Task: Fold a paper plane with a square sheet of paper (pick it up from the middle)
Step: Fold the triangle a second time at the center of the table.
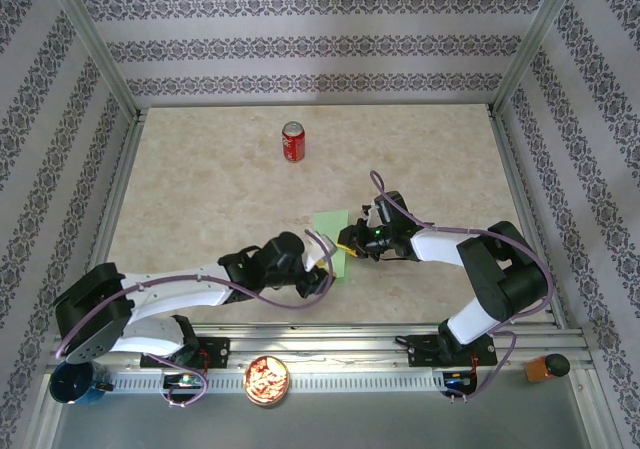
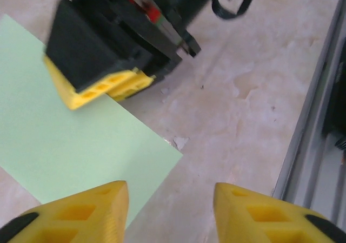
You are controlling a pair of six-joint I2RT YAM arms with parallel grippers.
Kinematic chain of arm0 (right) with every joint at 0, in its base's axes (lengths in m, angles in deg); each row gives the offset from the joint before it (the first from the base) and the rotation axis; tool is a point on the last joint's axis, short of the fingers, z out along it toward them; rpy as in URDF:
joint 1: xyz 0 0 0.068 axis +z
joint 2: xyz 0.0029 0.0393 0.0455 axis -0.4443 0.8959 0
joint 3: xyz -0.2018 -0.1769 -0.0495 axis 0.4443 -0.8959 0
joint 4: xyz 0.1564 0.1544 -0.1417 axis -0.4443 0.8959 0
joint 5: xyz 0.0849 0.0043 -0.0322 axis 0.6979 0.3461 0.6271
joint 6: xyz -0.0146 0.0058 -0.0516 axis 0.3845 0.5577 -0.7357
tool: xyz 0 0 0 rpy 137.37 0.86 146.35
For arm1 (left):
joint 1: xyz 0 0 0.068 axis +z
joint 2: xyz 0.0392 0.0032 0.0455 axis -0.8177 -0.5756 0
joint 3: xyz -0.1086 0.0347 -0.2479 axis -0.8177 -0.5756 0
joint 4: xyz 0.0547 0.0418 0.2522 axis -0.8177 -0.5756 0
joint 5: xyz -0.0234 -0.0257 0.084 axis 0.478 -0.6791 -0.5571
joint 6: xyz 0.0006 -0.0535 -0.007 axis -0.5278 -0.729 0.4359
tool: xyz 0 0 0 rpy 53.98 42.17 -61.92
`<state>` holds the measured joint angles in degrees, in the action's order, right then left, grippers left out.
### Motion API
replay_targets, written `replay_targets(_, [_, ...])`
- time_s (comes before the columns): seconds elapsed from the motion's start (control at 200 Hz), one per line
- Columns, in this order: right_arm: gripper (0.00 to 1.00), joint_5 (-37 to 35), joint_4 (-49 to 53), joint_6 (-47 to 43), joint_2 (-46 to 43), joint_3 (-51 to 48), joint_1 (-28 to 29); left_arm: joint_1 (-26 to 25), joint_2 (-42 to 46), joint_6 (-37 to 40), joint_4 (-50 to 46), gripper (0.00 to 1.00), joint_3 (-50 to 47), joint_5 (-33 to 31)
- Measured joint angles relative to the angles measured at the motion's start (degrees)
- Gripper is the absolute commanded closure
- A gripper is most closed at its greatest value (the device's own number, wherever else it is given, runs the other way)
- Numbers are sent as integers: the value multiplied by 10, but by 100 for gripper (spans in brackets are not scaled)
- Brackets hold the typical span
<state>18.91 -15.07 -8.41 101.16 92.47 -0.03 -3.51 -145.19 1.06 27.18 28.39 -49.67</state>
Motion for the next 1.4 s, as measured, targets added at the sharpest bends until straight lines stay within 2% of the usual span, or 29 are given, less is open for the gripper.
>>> replay_targets(0.315, [76,3,0,0,0,0,0,-111,-87,56,2,39,15,-161])
replay_targets(0.675, [76,3,0,0,0,0,0,-141,-188,77,16,42,75,-291])
replay_targets(0.879, [76,3,4,0,-9,0,0,-143,-208,80,16,45,93,-351])
replay_targets(1.124, [76,3,4,0,-10,0,0,-143,-223,85,12,60,100,-370])
replay_targets(1.399, [76,3,5,0,-12,-2,0,-143,-223,83,6,90,102,-388])
